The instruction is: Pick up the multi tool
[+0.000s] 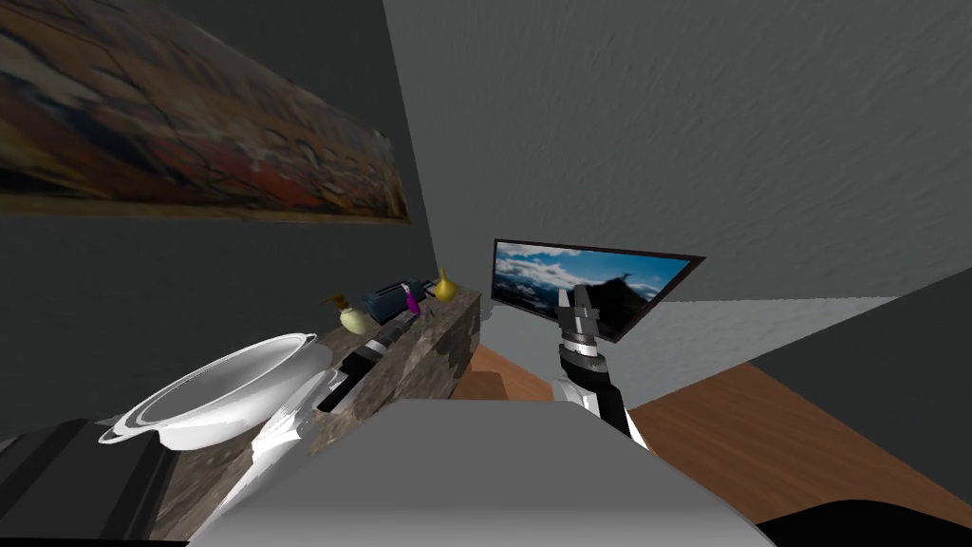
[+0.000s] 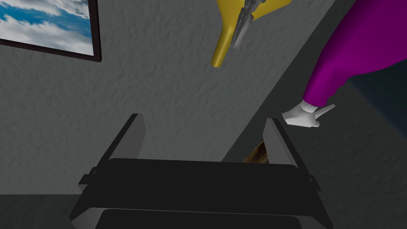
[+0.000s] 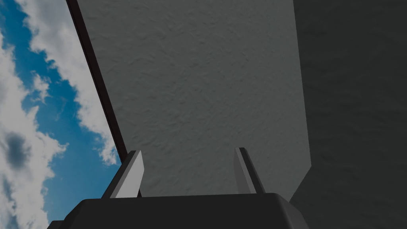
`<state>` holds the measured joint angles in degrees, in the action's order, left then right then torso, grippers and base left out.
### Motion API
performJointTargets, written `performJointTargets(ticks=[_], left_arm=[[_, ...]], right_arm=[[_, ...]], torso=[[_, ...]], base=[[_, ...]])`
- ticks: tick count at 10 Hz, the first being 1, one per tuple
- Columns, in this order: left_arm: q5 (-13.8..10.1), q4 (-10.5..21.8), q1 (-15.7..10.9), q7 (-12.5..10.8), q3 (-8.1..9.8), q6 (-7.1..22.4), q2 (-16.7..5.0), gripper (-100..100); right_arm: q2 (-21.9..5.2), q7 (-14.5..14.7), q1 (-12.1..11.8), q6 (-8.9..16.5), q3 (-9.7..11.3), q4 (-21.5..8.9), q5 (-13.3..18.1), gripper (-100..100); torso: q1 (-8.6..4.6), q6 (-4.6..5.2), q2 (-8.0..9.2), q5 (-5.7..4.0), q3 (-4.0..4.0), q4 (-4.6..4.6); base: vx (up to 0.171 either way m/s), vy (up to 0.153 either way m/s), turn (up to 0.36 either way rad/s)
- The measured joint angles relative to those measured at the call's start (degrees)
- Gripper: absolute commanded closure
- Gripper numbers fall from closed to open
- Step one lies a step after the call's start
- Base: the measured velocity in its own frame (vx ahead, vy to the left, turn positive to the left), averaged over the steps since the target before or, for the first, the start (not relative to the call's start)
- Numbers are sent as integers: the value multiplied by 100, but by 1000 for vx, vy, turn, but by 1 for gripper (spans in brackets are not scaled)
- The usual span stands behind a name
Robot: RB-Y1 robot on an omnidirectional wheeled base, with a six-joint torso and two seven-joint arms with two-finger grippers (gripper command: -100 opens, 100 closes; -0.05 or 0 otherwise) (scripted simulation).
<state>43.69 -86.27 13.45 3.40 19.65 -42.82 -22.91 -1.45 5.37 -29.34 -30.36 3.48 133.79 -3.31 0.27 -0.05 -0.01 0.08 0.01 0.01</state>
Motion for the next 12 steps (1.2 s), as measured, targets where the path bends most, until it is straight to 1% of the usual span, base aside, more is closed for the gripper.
performJointTargets(ticks=[1,2,3,4,5,7,8,10,12], left_arm=[[152,146,-77,43,21,-28,-4,-100],[221,254,-116,65,45,-61,-25,-100],[335,439,-209,110,82,-121,-45,-100],[501,583,-293,162,109,-177,-56,-100],[583,686,-337,179,119,-200,-72,-100],[847,1034,-561,243,165,-301,-150,-100],[915,1176,-619,277,180,-345,-163,-100],[1167,1469,-791,319,190,-414,-230,-100],[1413,1823,-986,430,225,-561,-305,-100]], right_arm=[[0,0,0,0,0,0,0,0],[0,0,0,0,0,0,0,0],[0,0,0,0,0,0,0,0],[0,0,1,0,0,0,0,0],[0,0,0,0,0,0,0,0],[0,0,0,0,0,0,0,0],[0,0,0,0,0,0,0,0],[0,0,0,0,0,0,0,0],[0,0,0,0,0,0,0,0]], torso=[[-7,3,-3,-2,-2,-1],[-11,0,-6,-3,-3,-1],[-10,3,-7,-3,-4,-1],[-4,3,-3,-2,-2,-1],[-4,-1,-5,-1,-3,-1],[-8,2,-9,-3,-5,-2],[-11,-1,-7,-3,-4,-2],[-13,3,-6,-4,-3,-1],[-10,1,-9,-3,-5,-2]], base=[[-7,26,-54],[-10,29,-121],[-23,53,-188],[-13,48,-52],[-5,32,-94],[-10,32,-102],[-16,23,-94],[-13,30,-148],[-8,27,-118]])
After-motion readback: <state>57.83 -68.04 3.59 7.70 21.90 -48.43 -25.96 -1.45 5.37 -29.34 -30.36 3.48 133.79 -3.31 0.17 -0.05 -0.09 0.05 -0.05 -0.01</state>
